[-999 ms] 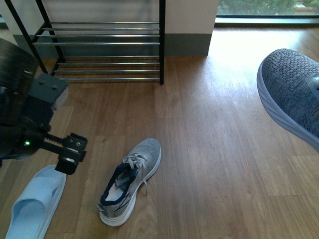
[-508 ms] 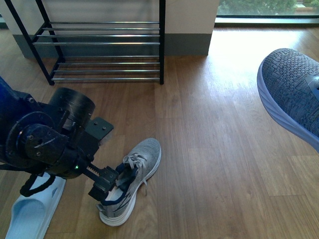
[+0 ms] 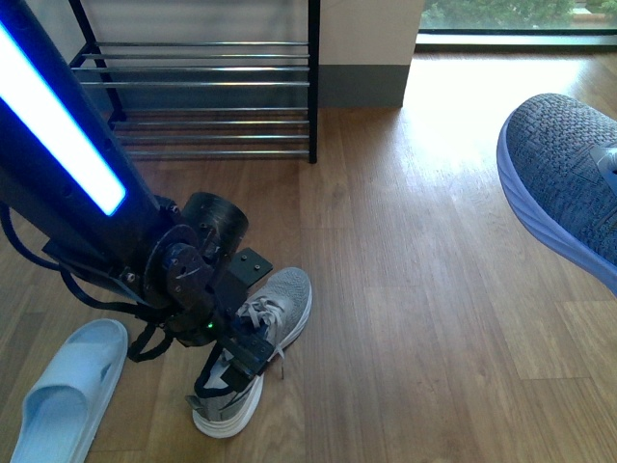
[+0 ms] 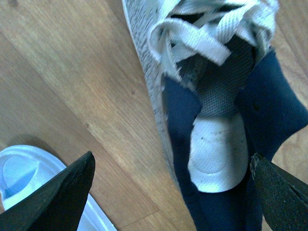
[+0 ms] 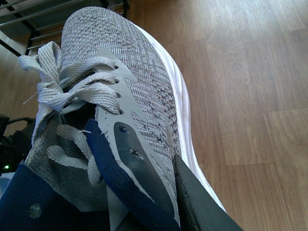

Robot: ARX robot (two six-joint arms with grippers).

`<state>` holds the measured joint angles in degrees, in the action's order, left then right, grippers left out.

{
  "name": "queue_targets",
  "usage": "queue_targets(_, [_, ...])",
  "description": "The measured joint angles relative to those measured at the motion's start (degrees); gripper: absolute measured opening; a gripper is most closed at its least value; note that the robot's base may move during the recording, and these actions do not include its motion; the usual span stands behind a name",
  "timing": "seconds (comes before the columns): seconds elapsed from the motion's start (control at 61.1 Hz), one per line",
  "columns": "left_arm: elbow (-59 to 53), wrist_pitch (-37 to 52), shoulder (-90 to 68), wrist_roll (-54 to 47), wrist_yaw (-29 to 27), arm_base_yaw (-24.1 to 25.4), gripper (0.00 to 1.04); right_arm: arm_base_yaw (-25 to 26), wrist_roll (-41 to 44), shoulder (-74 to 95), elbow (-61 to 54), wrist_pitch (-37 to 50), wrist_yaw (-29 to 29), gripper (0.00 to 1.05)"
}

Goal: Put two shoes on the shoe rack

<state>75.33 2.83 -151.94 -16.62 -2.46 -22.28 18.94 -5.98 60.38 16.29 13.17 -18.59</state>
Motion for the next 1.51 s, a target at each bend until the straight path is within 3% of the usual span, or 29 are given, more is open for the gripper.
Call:
queue_targets(0.475, [7.72,-3.63,-6.27,2.75,-4.28,-1.03,0.95,0.00,0.00,0.00,0.00,0.00,0.00,0.01])
queue_targets(0.655, [8.13,-3.78,-8.50,4.98,-8.28,-0.85,0.95,0.00,0.00,0.00,0.00,0.00,0.00,0.01])
queue_targets(0.803, [9.27,-5.46,-9.66,6.47,-7.93,-0.81,0.64,0.00,0.00,0.00,0.00,0.00,0.00,0.01])
queue_targets(1.196, [9.51,-5.95,-9.66,10.73,-8.31,-0.87,0.07,0.00,0.00,0.00,0.00,0.00,0.00,0.01])
queue_targets(1.245, [9.44,-5.77,-9.44,11.58,-8.55,-0.87,0.01,0.00,0.00,0.00,0.00,0.00,0.00,0.01])
queue_targets(1.507, [4.98,0.81,-4.22,16.31,-11.58,-0.81,0.02,-0.02,0.00,0.00,0.00,0.00,0.00,0.01])
